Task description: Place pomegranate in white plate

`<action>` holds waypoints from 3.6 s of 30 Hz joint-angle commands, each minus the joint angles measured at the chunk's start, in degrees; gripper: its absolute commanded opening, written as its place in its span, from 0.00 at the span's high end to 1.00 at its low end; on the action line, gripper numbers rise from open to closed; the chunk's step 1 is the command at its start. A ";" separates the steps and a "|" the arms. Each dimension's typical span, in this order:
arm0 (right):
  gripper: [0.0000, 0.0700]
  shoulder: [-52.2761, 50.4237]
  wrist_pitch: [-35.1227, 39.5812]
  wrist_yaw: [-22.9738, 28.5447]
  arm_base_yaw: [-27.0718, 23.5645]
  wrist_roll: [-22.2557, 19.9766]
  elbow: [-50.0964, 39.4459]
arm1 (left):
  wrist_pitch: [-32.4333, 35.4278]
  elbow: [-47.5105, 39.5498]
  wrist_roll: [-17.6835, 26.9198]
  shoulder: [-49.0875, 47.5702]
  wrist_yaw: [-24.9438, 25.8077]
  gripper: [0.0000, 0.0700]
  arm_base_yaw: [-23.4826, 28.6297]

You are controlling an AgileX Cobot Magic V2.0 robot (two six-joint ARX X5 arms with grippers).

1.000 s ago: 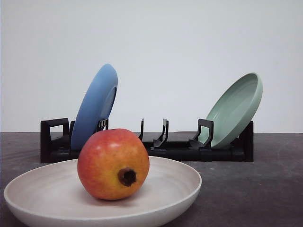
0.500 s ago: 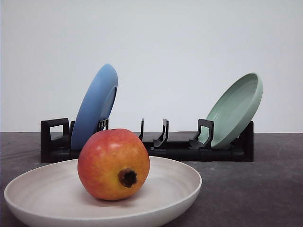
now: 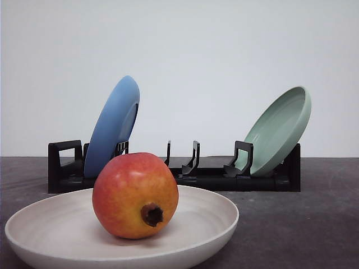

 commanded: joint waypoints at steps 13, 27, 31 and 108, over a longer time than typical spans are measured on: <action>1.00 0.17 0.60 0.14 0.57 -0.63 0.39 | 6.35 -10.53 8.70 -3.77 1.22 1.00 36.13; 1.00 0.17 0.60 0.14 0.57 -0.63 0.39 | 32.70 -48.37 26.18 -25.95 17.62 1.00 67.99; 1.00 0.17 0.60 0.14 0.57 -0.63 0.39 | 34.66 -54.05 26.61 -29.81 22.69 1.00 70.92; 1.00 -11.80 51.54 1.89 -47.06 -16.27 -48.65 | 43.53 -60.19 27.12 -31.08 28.61 1.00 76.06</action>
